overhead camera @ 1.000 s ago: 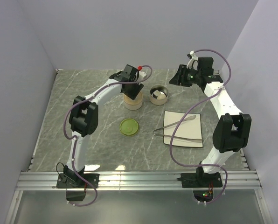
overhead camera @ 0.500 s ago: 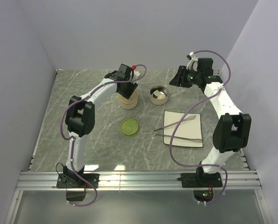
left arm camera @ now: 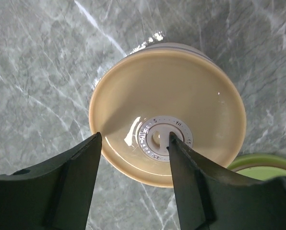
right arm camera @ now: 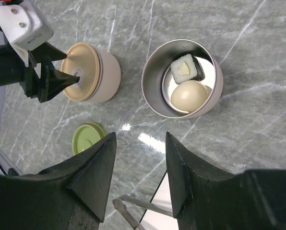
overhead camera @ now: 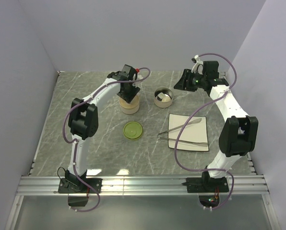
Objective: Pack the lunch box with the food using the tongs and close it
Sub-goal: Move the lunch box, then pick up the lid of the lunch box with the left arm
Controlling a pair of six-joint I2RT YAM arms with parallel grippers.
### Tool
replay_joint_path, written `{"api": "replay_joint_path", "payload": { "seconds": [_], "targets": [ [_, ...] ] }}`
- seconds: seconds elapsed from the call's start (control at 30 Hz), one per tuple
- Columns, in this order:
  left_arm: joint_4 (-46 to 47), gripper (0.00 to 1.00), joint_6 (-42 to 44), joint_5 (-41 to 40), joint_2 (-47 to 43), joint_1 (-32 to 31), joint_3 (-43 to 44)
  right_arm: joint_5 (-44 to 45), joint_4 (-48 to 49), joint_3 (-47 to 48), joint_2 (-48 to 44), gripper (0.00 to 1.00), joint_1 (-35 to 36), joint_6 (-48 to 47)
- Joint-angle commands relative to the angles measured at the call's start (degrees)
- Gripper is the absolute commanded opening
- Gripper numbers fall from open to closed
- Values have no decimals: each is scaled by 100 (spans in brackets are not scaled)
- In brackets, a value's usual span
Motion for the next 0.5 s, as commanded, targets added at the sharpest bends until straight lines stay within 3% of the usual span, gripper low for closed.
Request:
{"api": "replay_joint_path", "payload": {
  "seconds": [0.0,0.47],
  "targets": [
    [-464,64,165,-151,-244,20,209,-121,15,-9,-204,53,-44,-68],
    [-147,64,534,1079,-1440,20,-660,-297,-134,-27,-362,54,-44,-208]
  ]
}}
